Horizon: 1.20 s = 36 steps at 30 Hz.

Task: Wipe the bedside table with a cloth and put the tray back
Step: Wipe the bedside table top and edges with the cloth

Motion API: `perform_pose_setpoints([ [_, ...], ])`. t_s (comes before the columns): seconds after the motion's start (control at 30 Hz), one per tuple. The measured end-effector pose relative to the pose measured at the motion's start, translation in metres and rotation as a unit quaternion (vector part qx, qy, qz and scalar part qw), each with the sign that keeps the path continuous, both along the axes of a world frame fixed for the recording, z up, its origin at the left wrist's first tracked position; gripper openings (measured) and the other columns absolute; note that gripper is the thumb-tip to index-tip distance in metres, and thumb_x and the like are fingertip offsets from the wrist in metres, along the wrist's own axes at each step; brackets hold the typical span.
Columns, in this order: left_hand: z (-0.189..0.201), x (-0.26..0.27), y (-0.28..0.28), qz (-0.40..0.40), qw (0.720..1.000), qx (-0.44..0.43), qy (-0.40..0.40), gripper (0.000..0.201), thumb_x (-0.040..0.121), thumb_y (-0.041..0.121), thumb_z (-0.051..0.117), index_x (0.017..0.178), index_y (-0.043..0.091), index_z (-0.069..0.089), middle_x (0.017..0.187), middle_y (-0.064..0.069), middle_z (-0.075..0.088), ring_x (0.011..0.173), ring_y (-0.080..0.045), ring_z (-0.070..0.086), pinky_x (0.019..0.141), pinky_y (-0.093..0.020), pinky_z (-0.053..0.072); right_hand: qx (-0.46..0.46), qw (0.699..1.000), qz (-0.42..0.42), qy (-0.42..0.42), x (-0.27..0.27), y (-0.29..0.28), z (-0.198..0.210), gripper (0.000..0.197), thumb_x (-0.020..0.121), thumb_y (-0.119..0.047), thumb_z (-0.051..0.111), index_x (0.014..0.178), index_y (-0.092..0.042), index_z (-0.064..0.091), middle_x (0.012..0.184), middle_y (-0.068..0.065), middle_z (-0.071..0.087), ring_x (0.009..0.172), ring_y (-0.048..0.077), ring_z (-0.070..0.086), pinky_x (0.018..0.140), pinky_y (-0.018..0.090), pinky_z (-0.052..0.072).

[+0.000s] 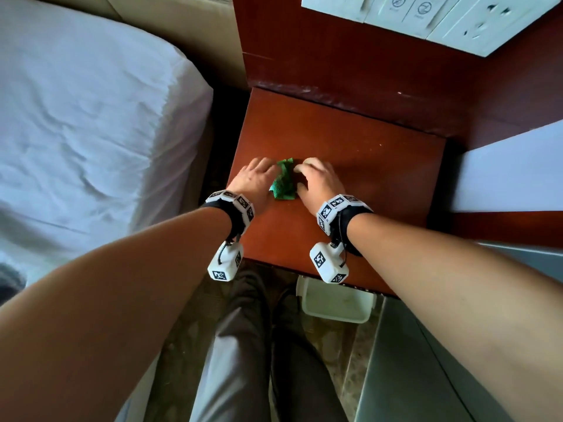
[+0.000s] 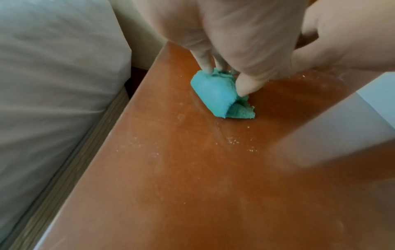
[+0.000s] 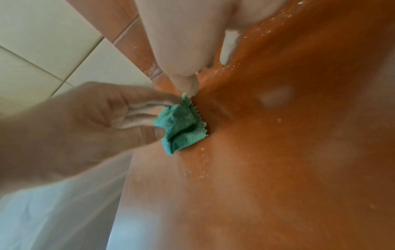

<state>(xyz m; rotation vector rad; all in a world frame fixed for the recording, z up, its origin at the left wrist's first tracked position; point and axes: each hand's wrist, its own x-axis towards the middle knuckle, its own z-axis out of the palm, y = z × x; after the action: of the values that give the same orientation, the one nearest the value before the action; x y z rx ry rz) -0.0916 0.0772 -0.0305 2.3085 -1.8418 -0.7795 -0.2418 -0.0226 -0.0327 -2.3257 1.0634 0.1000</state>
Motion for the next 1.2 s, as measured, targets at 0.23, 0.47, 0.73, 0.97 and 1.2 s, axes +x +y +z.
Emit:
perform_pose_setpoints([
  [0.23,-0.01,0.015,0.05,0.043,0.986,0.136,-0.083,0.133,0.052,0.043,0.09,0.153,0.009,0.01,0.159,-0.012,0.006,0.147,-0.031,0.005,0.116,-0.045,0.026,0.014,0.997,0.052,0.05,0.021,0.038,-0.01,0.048,0.089,-0.029,0.057,0.136,-0.028,0.049,0.137,-0.007,0.044,0.115,0.026,0.043,0.081,0.036,0.047],
  [0.47,-0.027,0.007,0.061,-0.038,0.968,0.218,-0.122,0.154,0.045,0.056,0.089,0.152,0.003,-0.008,0.16,-0.011,-0.016,0.149,-0.03,-0.005,0.121,-0.038,0.012,-0.015,0.996,0.064,0.06,0.0,0.07,-0.014,0.035,0.088,-0.031,0.058,0.123,-0.031,0.06,0.122,-0.009,0.053,0.11,0.021,0.045,0.075,0.034,0.048],
  [0.73,-0.031,0.013,0.064,-0.051,0.969,0.214,-0.116,0.158,0.043,0.06,0.088,0.151,0.003,-0.014,0.158,-0.01,-0.022,0.148,-0.029,-0.009,0.121,-0.039,0.016,-0.08,0.993,0.013,0.088,-0.06,0.06,-0.017,0.033,0.082,-0.015,0.069,0.113,-0.022,0.066,0.116,0.0,0.053,0.104,0.028,0.049,0.081,0.04,0.049],
  [0.97,-0.031,0.014,0.062,-0.057,0.969,0.205,-0.122,0.157,0.043,0.061,0.087,0.151,0.002,-0.011,0.159,-0.01,-0.021,0.148,-0.028,-0.008,0.121,-0.037,0.015,-0.034,0.995,-0.052,0.074,0.005,0.077,-0.016,0.044,0.083,-0.014,0.066,0.124,-0.023,0.054,0.133,-0.005,0.047,0.115,0.026,0.045,0.076,0.038,0.052],
  [1.2,-0.022,0.018,0.052,-0.052,0.973,0.199,-0.101,0.141,0.053,0.055,0.086,0.154,0.013,-0.003,0.161,-0.007,-0.003,0.148,-0.029,0.003,0.119,-0.04,0.022,-0.014,0.994,-0.015,0.109,0.022,0.092,-0.017,0.054,0.082,-0.007,0.064,0.13,-0.029,0.049,0.133,-0.004,0.043,0.118,0.025,0.042,0.074,0.04,0.055],
])
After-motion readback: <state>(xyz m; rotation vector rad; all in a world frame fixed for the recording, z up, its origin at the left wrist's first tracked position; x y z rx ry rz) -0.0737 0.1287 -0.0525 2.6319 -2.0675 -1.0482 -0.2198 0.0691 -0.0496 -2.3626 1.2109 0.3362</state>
